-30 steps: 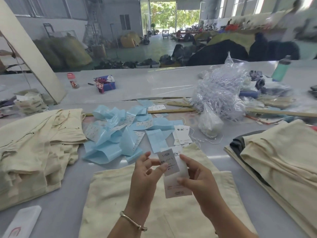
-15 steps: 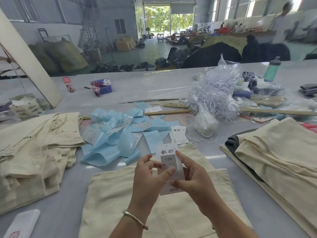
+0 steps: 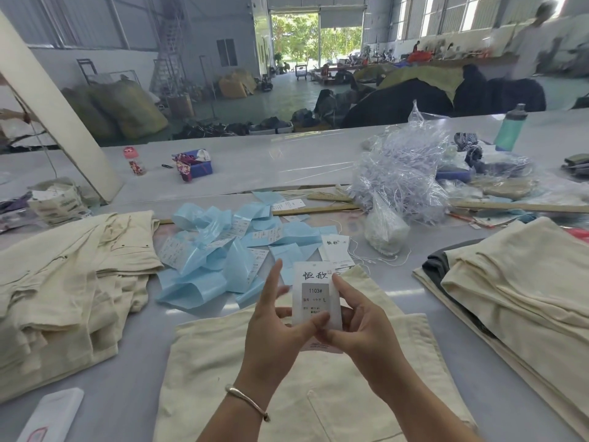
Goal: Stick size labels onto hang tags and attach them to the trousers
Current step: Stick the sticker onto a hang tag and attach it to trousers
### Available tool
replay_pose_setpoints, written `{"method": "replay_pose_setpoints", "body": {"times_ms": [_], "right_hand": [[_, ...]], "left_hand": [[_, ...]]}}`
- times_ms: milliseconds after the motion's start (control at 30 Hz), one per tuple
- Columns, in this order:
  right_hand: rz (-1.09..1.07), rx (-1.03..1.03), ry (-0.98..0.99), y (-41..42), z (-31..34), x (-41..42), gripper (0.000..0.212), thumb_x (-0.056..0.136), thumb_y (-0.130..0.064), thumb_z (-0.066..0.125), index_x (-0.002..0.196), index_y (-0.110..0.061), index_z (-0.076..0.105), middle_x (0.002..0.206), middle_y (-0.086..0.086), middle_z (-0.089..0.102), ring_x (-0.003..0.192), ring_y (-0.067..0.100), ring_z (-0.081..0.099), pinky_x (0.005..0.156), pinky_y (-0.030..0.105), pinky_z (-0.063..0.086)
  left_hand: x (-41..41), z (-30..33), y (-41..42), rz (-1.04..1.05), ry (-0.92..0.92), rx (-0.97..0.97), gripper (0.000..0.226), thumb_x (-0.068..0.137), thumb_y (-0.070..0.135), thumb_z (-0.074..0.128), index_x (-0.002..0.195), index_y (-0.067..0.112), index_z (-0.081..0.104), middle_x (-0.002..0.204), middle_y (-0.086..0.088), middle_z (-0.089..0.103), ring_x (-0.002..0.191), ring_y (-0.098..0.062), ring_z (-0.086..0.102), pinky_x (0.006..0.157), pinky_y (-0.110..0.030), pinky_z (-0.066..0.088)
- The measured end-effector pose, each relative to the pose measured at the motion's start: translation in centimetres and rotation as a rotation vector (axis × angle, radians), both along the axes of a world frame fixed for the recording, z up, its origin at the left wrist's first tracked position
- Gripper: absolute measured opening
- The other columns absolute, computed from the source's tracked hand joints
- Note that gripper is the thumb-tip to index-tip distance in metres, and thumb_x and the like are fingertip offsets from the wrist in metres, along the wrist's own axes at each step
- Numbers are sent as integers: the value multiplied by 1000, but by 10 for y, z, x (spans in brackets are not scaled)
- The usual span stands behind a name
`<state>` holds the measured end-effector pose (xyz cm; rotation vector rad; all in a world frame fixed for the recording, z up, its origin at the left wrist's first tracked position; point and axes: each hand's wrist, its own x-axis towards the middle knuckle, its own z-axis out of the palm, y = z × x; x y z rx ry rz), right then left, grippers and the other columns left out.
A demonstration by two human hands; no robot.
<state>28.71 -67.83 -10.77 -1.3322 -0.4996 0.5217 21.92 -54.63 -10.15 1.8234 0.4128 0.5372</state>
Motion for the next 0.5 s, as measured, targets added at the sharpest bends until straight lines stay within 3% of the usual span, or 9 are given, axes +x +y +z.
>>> {"method": "replay_pose_setpoints", "body": {"times_ms": [100, 267, 400, 500], "right_hand": [[-29, 27, -1, 0, 1, 0, 89, 77, 16, 67, 150, -16, 27, 103, 10, 74, 97, 29, 71, 81, 42, 58], [-42, 155, 83, -1, 7, -3, 87, 67, 2, 73, 145, -13, 37, 109, 11, 72, 100, 25, 69, 77, 30, 56], [-94, 240, 118, -2, 11, -1, 84, 68, -1, 78, 140, -28, 45, 110, 12, 71, 100, 28, 69, 76, 32, 57], [-120, 288, 157, -1, 15, 2, 80, 63, -3, 79, 133, -31, 53, 106, 16, 72, 92, 30, 71, 69, 32, 57]], "left_hand": [[0, 2, -3, -100, -32, -174, 107, 68, 18, 87, 149, 43, 21, 98, -1, 75, 90, -15, 72, 75, -32, 59], [-3, 2, -9, -104, -153, -443, 95, 77, -1, 77, 149, 33, 25, 97, -12, 75, 94, -27, 71, 71, -29, 57], [-5, 5, -13, -151, -112, -465, 99, 71, 14, 82, 148, 31, 23, 100, -9, 76, 95, -24, 72, 72, -26, 57], [-4, 3, -16, -183, -108, -489, 95, 65, 13, 83, 142, 34, 31, 98, -12, 75, 94, -26, 72, 73, -28, 56]]}}
